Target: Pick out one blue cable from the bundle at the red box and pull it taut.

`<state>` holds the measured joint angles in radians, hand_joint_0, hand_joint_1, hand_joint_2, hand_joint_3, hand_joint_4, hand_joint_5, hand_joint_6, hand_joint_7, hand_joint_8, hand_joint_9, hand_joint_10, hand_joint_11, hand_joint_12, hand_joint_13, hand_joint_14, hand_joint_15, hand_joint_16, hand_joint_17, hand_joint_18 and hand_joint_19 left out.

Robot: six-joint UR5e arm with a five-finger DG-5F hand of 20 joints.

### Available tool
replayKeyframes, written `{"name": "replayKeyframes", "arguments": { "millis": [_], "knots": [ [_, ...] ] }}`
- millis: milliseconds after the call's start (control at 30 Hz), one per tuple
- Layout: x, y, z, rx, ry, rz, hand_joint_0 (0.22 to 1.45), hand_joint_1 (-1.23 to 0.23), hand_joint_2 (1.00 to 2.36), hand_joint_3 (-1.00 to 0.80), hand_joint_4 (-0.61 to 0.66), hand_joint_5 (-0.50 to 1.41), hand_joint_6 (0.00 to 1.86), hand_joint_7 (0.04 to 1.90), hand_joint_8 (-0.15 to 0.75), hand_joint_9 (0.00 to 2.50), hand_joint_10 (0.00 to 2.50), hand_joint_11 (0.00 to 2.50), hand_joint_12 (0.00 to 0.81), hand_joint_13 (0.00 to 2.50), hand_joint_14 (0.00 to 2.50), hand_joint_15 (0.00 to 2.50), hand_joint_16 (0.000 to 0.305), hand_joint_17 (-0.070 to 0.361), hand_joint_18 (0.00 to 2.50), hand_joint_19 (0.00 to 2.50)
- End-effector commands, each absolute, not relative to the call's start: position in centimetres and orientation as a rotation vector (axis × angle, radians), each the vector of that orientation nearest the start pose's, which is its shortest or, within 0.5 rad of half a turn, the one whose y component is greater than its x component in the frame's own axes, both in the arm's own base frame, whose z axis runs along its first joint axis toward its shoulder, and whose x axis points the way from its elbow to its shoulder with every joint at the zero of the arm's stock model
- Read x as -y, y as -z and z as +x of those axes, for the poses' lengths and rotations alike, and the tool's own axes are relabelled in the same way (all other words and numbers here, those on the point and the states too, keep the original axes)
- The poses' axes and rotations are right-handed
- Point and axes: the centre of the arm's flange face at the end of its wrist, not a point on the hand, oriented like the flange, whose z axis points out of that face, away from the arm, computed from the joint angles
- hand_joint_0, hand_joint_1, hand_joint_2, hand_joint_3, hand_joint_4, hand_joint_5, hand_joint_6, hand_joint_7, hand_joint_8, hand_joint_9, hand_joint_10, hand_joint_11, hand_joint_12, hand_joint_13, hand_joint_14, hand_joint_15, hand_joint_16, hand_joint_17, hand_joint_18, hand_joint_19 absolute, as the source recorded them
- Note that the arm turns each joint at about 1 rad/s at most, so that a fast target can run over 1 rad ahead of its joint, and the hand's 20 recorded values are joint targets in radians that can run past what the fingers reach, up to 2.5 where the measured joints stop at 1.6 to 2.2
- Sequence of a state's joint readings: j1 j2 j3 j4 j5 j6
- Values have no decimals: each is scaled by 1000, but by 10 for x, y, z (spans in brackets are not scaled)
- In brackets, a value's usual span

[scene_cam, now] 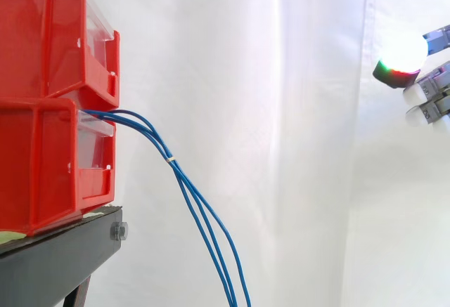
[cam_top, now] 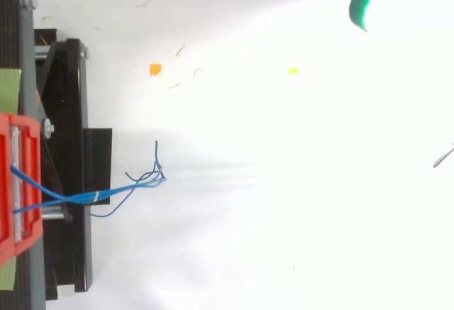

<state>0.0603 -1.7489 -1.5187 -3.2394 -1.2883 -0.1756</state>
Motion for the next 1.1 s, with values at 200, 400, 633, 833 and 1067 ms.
{"name": "replayKeyframes", "arguments": {
  "millis": [200, 400, 633, 833, 1067],
  "knots": [
    [116, -407, 559, -1267, -758, 1281, 491, -782, 1000, -500, 122, -203, 502, 667, 174, 577, 5, 126, 290, 357, 0, 0, 43, 97, 227, 245],
    [108, -380, 574, -1305, -741, 1288, 492, -716, 1000, -500, 134, -196, 502, 671, 183, 619, 6, 144, 292, 399, 1, 35, 42, 95, 258, 277],
    [103, -360, 591, -1294, -751, 1272, 487, -670, 1000, -500, 145, -194, 502, 674, 190, 639, 8, 165, 301, 428, 3, 56, 42, 95, 287, 305],
    [101, -342, 609, -1254, -758, 1260, 485, -651, 1000, -500, 150, -192, 502, 680, 195, 653, 8, 180, 302, 440, 1, 55, 43, 97, 297, 310],
    [98, -317, 623, -1286, -727, 1285, 481, -641, 1000, -500, 157, -191, 502, 681, 203, 664, 8, 190, 305, 449, 3, 63, 43, 97, 311, 319]
  ]
}}
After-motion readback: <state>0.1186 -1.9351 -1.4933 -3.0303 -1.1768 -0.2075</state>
